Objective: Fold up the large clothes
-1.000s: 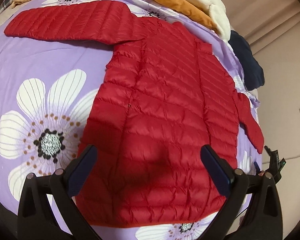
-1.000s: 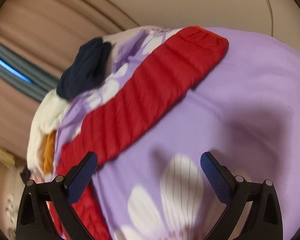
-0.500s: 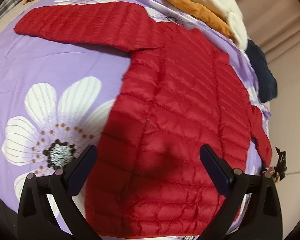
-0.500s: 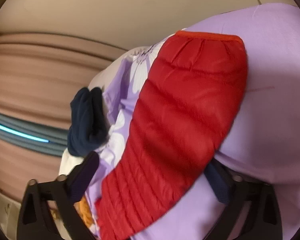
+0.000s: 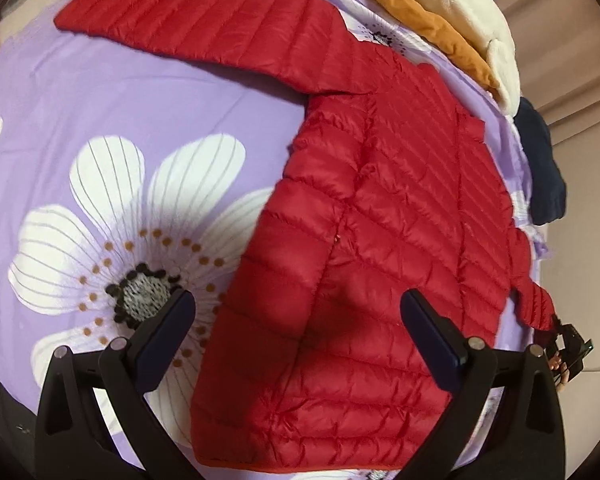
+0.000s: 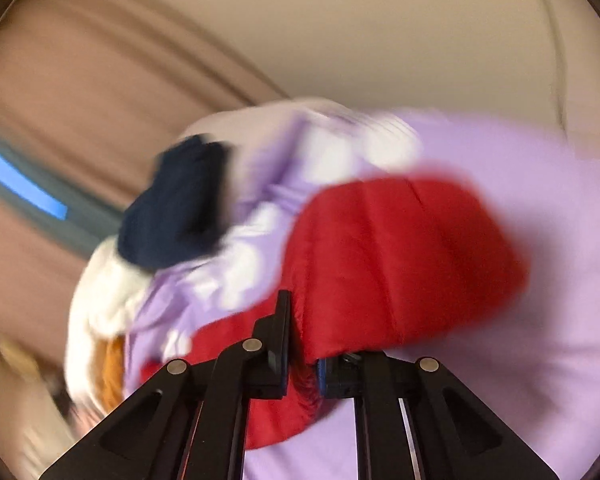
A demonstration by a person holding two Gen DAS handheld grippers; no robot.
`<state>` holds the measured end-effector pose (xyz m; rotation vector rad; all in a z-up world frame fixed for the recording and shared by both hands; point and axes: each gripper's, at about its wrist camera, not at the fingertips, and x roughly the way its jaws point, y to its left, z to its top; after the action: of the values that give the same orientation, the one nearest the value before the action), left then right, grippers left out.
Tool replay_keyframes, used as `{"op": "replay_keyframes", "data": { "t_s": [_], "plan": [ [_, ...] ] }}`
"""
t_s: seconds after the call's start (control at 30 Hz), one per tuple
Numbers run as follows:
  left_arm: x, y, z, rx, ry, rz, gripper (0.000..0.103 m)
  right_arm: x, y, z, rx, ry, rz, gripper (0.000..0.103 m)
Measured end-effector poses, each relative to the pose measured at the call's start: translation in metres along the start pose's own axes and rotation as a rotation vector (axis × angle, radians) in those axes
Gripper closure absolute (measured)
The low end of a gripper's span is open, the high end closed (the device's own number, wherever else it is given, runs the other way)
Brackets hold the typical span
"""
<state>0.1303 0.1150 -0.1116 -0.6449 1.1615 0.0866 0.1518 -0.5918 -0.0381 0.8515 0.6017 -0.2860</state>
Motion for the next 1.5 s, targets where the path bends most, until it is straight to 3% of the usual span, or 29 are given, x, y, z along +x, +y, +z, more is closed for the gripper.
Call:
{"op": "replay_keyframes", "data": {
  "t_s": [0.23,0.37,0.57,0.8,0.93,1.03,1.2,1.37,1.5],
  "plan": [
    [-0.018,0.012,-0.007,0.027,-0.031,0.017,0.001,-0.050,0.124,-0.014,-0.386,-0.094,0.042,0.091],
    [-0.033,0.029,-0.009,0.023,-0.086,0.077,0.001,-0.056,0.194,-0.045,-0.582,-0.098,0.076,0.091],
    [-0.049,0.051,-0.014,0.032,-0.128,0.101,0.001,-0.029,0.271,-0.123,-0.821,-0.028,0.124,0.091],
    [-0.055,0.074,-0.016,0.013,-0.126,0.094,0.001,0.022,0.314,-0.227,-1.038,0.084,0.153,0.091],
    [-0.058,0.084,-0.016,0.004,-0.132,0.101,0.001,0.051,0.327,-0.289,-1.184,0.143,0.127,0.091],
    [-0.059,0.091,-0.016,-0.003,-0.137,0.114,0.001,0.071,0.327,-0.323,-1.246,0.195,0.105,0.091],
    [-0.057,0.100,-0.015,-0.019,-0.132,0.110,0.001,0.076,0.317,-0.342,-1.292,0.306,0.101,0.091],
    [-0.056,0.103,-0.009,-0.036,-0.142,0.071,0.001,0.067,0.312,-0.326,-1.210,0.315,0.161,0.091],
    [-0.061,0.111,0.003,-0.072,-0.174,0.025,0.001,0.084,0.321,-0.303,-1.041,0.331,0.180,0.091]
  ]
}}
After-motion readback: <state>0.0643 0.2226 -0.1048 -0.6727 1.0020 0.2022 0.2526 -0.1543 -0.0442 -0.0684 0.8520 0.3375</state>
